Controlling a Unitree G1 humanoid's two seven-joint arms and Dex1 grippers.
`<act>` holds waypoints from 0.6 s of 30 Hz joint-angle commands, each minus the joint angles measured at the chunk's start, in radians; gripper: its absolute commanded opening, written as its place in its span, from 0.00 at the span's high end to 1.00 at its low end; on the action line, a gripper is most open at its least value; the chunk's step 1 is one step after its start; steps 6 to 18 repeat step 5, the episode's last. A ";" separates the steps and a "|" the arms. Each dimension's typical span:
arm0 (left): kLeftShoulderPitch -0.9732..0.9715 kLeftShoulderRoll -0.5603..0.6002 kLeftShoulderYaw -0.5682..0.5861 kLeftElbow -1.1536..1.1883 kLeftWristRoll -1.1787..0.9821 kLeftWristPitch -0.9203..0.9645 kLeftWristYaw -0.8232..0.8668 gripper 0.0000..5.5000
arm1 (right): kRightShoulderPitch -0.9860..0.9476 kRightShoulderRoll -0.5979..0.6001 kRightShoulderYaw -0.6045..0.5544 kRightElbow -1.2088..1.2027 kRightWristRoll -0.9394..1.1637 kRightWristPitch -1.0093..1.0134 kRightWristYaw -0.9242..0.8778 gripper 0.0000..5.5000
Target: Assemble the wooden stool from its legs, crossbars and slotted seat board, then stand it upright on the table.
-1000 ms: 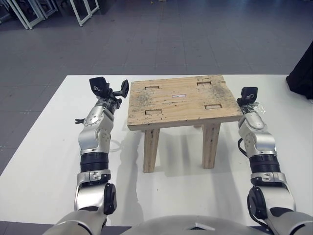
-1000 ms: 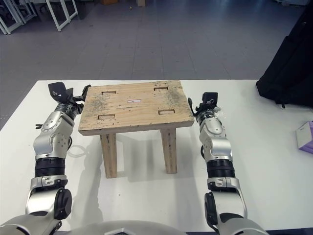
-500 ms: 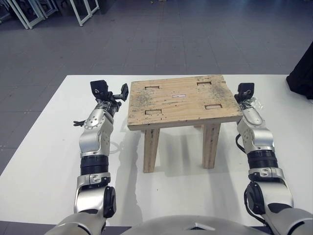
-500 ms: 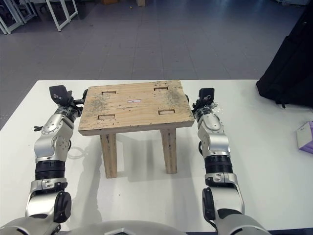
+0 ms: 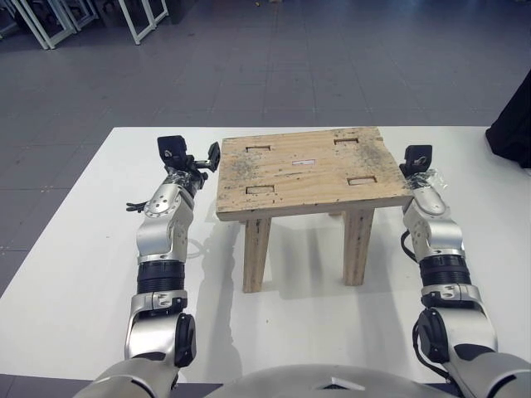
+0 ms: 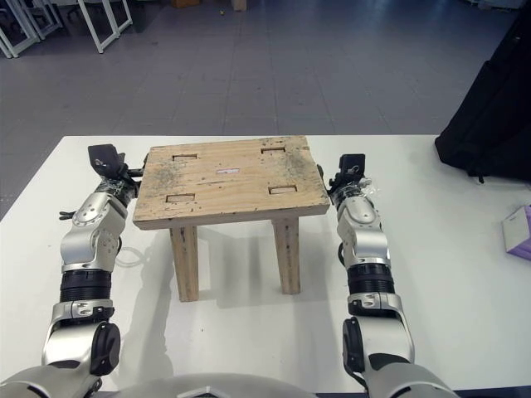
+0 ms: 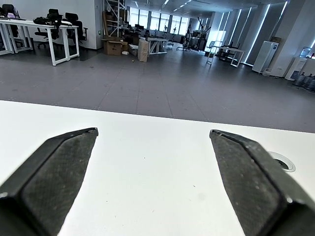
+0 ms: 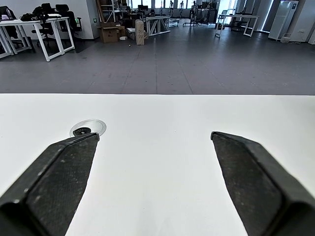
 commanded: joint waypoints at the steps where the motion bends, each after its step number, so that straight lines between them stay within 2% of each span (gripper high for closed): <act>1: -0.035 0.002 0.007 0.018 0.011 -0.016 0.006 0.24 | -0.061 0.001 0.004 0.054 -0.014 -0.020 0.016 0.24; 5: 0.017 -0.009 0.036 -0.032 0.005 -0.026 0.033 0.24 | -0.127 0.014 0.023 0.161 -0.031 -0.063 0.048 0.24; 18: 0.017 -0.009 0.036 -0.032 0.005 -0.026 0.033 0.24 | -0.127 0.014 0.023 0.161 -0.031 -0.063 0.048 0.24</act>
